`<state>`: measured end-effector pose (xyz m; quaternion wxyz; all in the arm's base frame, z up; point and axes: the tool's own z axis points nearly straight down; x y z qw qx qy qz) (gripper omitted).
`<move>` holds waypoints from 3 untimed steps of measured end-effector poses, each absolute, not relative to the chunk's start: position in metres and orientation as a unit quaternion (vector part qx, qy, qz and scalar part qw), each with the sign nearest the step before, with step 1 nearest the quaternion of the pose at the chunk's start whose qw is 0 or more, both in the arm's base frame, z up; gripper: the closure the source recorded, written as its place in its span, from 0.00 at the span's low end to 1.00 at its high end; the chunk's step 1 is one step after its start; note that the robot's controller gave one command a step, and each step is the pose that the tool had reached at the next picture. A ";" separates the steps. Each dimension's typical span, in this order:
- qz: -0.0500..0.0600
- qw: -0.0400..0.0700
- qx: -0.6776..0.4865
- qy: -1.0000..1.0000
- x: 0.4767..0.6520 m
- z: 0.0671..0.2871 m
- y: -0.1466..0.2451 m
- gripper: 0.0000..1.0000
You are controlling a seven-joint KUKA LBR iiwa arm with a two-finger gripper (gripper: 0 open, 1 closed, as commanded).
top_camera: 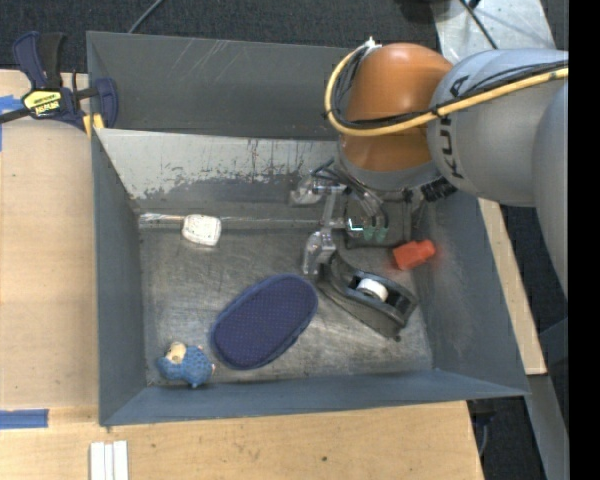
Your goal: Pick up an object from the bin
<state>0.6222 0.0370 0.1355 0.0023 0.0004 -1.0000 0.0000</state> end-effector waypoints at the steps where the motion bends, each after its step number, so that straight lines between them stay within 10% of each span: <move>1: -0.002 -0.005 0.032 -0.999 0.580 0.074 -0.004 0.00; 2: -0.002 -0.008 0.032 -0.999 0.583 0.077 -0.002 1.00; 3: 0.000 -0.003 0.116 -0.993 0.561 0.215 -0.011 1.00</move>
Offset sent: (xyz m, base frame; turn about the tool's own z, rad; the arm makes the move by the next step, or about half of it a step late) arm -0.0447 -0.0404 -0.0643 -0.0669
